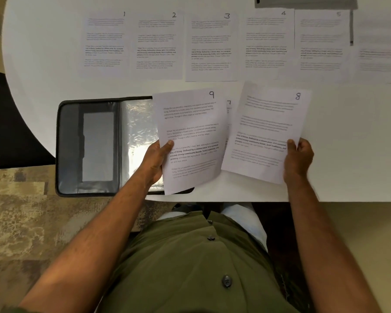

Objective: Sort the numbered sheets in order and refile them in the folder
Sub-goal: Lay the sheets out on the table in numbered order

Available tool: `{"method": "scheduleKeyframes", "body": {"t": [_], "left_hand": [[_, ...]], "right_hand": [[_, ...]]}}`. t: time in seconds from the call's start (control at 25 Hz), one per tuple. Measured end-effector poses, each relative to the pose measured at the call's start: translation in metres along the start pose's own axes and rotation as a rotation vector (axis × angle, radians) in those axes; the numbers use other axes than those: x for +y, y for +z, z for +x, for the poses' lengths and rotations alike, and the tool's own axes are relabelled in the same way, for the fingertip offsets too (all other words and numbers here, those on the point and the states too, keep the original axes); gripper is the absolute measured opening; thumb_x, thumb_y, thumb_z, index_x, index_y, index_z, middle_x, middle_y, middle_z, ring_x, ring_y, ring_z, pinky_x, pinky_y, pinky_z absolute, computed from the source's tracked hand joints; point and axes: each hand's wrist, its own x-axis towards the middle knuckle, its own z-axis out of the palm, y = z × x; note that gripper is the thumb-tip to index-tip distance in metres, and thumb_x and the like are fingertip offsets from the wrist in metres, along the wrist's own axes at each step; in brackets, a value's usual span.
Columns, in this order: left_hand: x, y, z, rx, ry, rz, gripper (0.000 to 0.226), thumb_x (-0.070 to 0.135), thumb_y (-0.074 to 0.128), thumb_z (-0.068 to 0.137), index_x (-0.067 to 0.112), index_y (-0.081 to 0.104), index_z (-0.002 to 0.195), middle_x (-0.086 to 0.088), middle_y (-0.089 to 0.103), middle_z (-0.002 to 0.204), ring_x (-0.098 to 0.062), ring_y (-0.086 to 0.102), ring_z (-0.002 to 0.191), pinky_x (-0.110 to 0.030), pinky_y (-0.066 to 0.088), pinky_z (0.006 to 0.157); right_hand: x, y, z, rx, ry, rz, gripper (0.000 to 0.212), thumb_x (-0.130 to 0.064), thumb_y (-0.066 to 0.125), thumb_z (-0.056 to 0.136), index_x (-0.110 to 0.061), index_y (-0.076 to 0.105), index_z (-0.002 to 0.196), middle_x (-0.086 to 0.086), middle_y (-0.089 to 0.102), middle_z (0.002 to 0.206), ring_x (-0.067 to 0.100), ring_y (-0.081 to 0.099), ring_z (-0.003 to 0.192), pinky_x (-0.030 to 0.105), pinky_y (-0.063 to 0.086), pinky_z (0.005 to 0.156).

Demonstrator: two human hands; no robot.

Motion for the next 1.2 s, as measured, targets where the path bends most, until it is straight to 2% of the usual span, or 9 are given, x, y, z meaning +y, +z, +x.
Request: {"method": "scheduleKeyframes", "body": {"t": [0.2, 0.32, 0.48, 0.72, 0.92, 1.08, 1.2], "left_hand": [[-0.003, 0.015, 0.003, 0.086, -0.025, 0.067, 0.023, 0.018, 0.060, 0.102, 0.017, 0.064, 0.124, -0.005, 0.078, 0.109, -0.025, 0.076, 0.097, -0.040, 0.064, 0.077], [-0.002, 0.024, 0.003, 0.102, -0.022, 0.063, 0.025, 0.018, 0.059, 0.102, 0.015, 0.063, 0.127, -0.006, 0.078, 0.111, -0.025, 0.076, 0.097, -0.039, 0.064, 0.076], [0.000, 0.038, 0.001, 0.135, -0.026, 0.037, 0.022, 0.017, 0.060, 0.102, 0.016, 0.064, 0.123, -0.006, 0.078, 0.110, -0.025, 0.076, 0.096, -0.038, 0.063, 0.072], [-0.004, 0.047, 0.000, 0.131, -0.034, 0.040, 0.032, 0.018, 0.061, 0.101, 0.010, 0.061, 0.132, -0.012, 0.075, 0.118, -0.030, 0.074, 0.105, -0.042, 0.063, 0.079], [-0.005, 0.054, 0.002, 0.145, -0.040, 0.067, 0.024, 0.018, 0.060, 0.102, 0.013, 0.064, 0.125, -0.010, 0.076, 0.115, -0.029, 0.074, 0.104, -0.041, 0.063, 0.077], [-0.003, 0.061, 0.005, 0.102, -0.042, 0.039, 0.032, 0.018, 0.061, 0.101, 0.010, 0.061, 0.133, -0.012, 0.074, 0.120, -0.031, 0.073, 0.108, -0.048, 0.061, 0.088], [-0.001, 0.066, 0.009, 0.057, -0.060, -0.013, 0.037, 0.017, 0.061, 0.102, 0.009, 0.057, 0.137, -0.014, 0.072, 0.124, -0.033, 0.070, 0.113, -0.051, 0.059, 0.092]], "right_hand": [[0.026, -0.017, 0.040, -0.025, 0.034, -0.194, 0.026, -0.015, 0.056, 0.102, -0.001, 0.062, 0.123, 0.015, 0.068, 0.123, 0.027, 0.064, 0.111, 0.022, 0.043, 0.084], [0.035, -0.018, 0.052, -0.069, 0.038, -0.275, 0.026, -0.016, 0.054, 0.102, -0.001, 0.061, 0.123, 0.015, 0.067, 0.124, 0.024, 0.063, 0.109, 0.023, 0.041, 0.084], [0.039, -0.010, 0.069, -0.113, 0.043, -0.302, 0.025, -0.018, 0.055, 0.101, -0.002, 0.061, 0.120, 0.015, 0.068, 0.121, 0.029, 0.064, 0.110, 0.025, 0.042, 0.084], [0.041, 0.002, 0.083, -0.117, 0.040, -0.281, 0.022, -0.017, 0.056, 0.101, -0.005, 0.061, 0.119, 0.010, 0.068, 0.118, 0.022, 0.062, 0.102, 0.027, 0.045, 0.084], [0.044, 0.002, 0.091, -0.118, 0.033, -0.297, 0.025, -0.020, 0.059, 0.100, -0.006, 0.060, 0.121, 0.011, 0.066, 0.122, 0.029, 0.063, 0.112, 0.030, 0.048, 0.089], [0.041, 0.000, 0.083, -0.002, 0.008, -0.464, 0.046, -0.031, 0.067, 0.096, -0.014, 0.053, 0.136, 0.012, 0.050, 0.142, 0.034, 0.046, 0.129, 0.046, 0.041, 0.105], [0.027, 0.006, 0.062, -0.067, -0.079, -0.274, 0.040, -0.027, 0.067, 0.096, -0.011, 0.057, 0.131, 0.014, 0.054, 0.136, 0.032, 0.051, 0.123, 0.041, 0.043, 0.103]]}}
